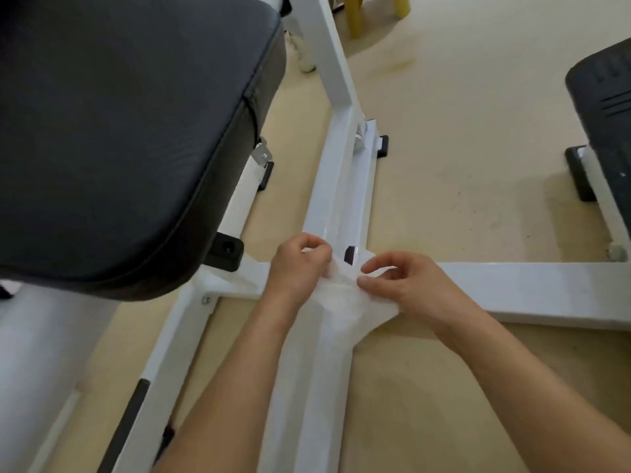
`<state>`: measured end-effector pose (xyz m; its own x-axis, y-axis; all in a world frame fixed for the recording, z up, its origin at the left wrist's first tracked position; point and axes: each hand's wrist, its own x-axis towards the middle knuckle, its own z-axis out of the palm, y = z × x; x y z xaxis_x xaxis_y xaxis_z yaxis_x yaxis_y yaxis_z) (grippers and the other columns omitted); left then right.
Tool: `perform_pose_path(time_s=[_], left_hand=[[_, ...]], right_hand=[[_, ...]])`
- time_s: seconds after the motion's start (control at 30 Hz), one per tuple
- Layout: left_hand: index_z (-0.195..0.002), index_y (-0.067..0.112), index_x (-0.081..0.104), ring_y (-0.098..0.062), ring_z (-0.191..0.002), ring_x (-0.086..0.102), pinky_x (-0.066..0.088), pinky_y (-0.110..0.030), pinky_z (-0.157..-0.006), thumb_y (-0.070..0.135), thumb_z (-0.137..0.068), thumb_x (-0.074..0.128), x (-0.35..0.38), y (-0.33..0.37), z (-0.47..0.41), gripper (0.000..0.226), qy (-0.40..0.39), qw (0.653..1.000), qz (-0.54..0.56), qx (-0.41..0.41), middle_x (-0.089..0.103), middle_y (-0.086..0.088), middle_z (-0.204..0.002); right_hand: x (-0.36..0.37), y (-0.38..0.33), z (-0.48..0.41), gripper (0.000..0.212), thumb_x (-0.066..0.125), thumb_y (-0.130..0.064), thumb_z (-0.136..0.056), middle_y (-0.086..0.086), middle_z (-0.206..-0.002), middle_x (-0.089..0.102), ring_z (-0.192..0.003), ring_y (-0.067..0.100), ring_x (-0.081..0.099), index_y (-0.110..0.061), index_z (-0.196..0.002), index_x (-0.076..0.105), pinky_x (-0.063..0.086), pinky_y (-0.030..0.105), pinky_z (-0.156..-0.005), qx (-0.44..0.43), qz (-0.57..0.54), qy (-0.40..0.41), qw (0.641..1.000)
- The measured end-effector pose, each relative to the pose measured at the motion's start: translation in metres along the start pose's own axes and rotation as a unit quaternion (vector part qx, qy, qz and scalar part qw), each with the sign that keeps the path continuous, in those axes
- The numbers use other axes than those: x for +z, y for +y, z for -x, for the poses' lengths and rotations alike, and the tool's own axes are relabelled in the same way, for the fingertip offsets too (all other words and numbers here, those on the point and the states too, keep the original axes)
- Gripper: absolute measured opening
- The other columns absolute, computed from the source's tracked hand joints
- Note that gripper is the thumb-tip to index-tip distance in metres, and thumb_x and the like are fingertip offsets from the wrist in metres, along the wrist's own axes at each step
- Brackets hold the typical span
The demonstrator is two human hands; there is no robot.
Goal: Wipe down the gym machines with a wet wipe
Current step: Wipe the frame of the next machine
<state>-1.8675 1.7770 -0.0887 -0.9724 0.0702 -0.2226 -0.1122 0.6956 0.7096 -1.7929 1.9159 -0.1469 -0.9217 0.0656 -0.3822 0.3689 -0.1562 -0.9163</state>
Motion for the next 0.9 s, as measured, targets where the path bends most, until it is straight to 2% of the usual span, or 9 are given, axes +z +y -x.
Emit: perform_pose_path(time_s=[0.1, 0.2, 0.27, 0.33, 0.43, 0.5, 0.6, 0.73, 0.9], left_hand=[[-0.081, 0.007, 0.068, -0.015, -0.06, 0.05, 0.038, -0.021, -0.049, 0.011, -0.084, 0.05, -0.022, -0.015, -0.012, 0.018, 0.057, 0.996, -0.024, -0.069, 0.057, 0.003, -0.064], [-0.074, 0.009, 0.064, -0.024, -0.07, 0.058, 0.046, -0.033, -0.067, 0.019, -0.083, 0.053, -0.032, -0.033, -0.025, 0.017, 0.075, 0.99, -0.068, -0.093, 0.063, -0.001, -0.066], [-0.088, 0.012, 0.064, -0.026, -0.086, 0.06, 0.048, -0.037, -0.079, 0.022, -0.081, 0.057, -0.033, -0.038, -0.03, 0.014, 0.063, 0.989, -0.068, -0.117, 0.064, -0.003, -0.084], [-0.12, 0.015, 0.055, -0.027, -0.11, 0.054, 0.047, -0.041, -0.093, 0.023, -0.08, 0.063, -0.034, -0.042, -0.03, 0.042, 0.087, 0.982, -0.1, -0.132, 0.057, -0.004, -0.115], [-0.128, 0.018, 0.05, -0.028, -0.121, 0.043, 0.042, -0.045, -0.094, 0.012, -0.077, 0.066, -0.027, -0.051, -0.014, 0.054, 0.252, 0.931, -0.258, 0.049, 0.047, -0.005, -0.129], [-0.127, 0.013, 0.051, -0.027, -0.12, 0.042, 0.038, -0.04, -0.098, 0.012, -0.083, 0.062, -0.005, -0.059, -0.003, 0.045, 0.214, 0.933, -0.254, 0.14, 0.048, -0.008, -0.129], [-0.145, 0.008, 0.025, -0.03, -0.123, 0.045, 0.038, -0.038, -0.095, 0.031, -0.096, 0.048, 0.026, -0.075, -0.009, 0.059, 0.077, 0.96, -0.266, 0.047, 0.042, -0.014, -0.14], [-0.151, 0.008, 0.007, -0.035, -0.115, 0.052, 0.04, -0.038, -0.082, 0.047, -0.099, 0.034, 0.025, -0.073, -0.032, 0.07, 0.051, 0.936, -0.347, 0.034, 0.044, -0.017, -0.138], [-0.151, 0.002, -0.004, -0.035, -0.115, 0.055, 0.038, -0.035, -0.077, 0.051, -0.096, 0.042, 0.036, -0.047, -0.081, 0.087, 0.054, 0.921, -0.385, -0.016, 0.055, -0.015, -0.131]], right_hand=[[0.023, -0.007, -0.005, 0.027, 0.066, -0.026, -0.087, -0.007, -0.08, 0.065, -0.072, 0.009, 0.061, -0.03, -0.113, 0.058, 0.046, 0.026, -0.062, -0.039, 0.14, 0.053, 0.988], [0.039, -0.001, -0.01, 0.031, 0.057, -0.026, -0.092, -0.01, -0.082, 0.061, -0.079, 0.014, 0.061, -0.027, -0.123, 0.055, 0.051, 0.033, -0.071, -0.058, 0.169, 0.089, 0.98], [0.047, 0.007, -0.011, 0.033, 0.051, -0.023, -0.094, -0.008, -0.087, 0.06, -0.08, 0.015, 0.059, -0.025, -0.127, 0.052, 0.049, 0.032, -0.07, -0.058, 0.156, 0.089, 0.982], [0.053, 0.015, -0.01, 0.038, 0.047, -0.019, -0.094, -0.005, -0.103, 0.06, -0.085, 0.015, 0.058, -0.024, -0.131, 0.048, 0.048, 0.031, -0.071, -0.06, 0.137, 0.081, 0.985], [0.064, 0.027, -0.002, 0.047, 0.045, -0.012, -0.093, -0.003, -0.128, 0.048, -0.104, 0.015, 0.055, -0.024, -0.138, 0.043, 0.05, 0.037, -0.085, -0.094, 0.147, 0.068, 0.982], [0.07, 0.032, 0.002, 0.05, 0.044, -0.007, -0.091, -0.005, -0.136, 0.043, -0.114, 0.011, 0.051, -0.021, -0.139, 0.044, 0.048, 0.036, -0.092, -0.128, 0.159, 0.071, 0.976], [0.071, 0.038, 0.004, 0.052, 0.045, -0.003, -0.089, -0.007, -0.14, 0.043, -0.119, 0.009, 0.048, -0.02, -0.138, 0.048, 0.046, 0.033, -0.094, -0.147, 0.181, 0.09, 0.968], [0.055, 0.043, -0.002, 0.053, 0.046, -0.001, -0.086, -0.006, -0.136, 0.047, -0.112, 0.012, 0.052, -0.018, -0.136, 0.051, 0.044, 0.028, -0.09, -0.146, 0.202, 0.126, 0.96], [0.026, 0.049, -0.013, 0.056, 0.047, 0.0, -0.085, -0.006, -0.139, 0.044, -0.113, 0.013, 0.052, -0.02, -0.137, 0.048, 0.042, 0.025, -0.085, -0.141, 0.241, 0.164, 0.946]])
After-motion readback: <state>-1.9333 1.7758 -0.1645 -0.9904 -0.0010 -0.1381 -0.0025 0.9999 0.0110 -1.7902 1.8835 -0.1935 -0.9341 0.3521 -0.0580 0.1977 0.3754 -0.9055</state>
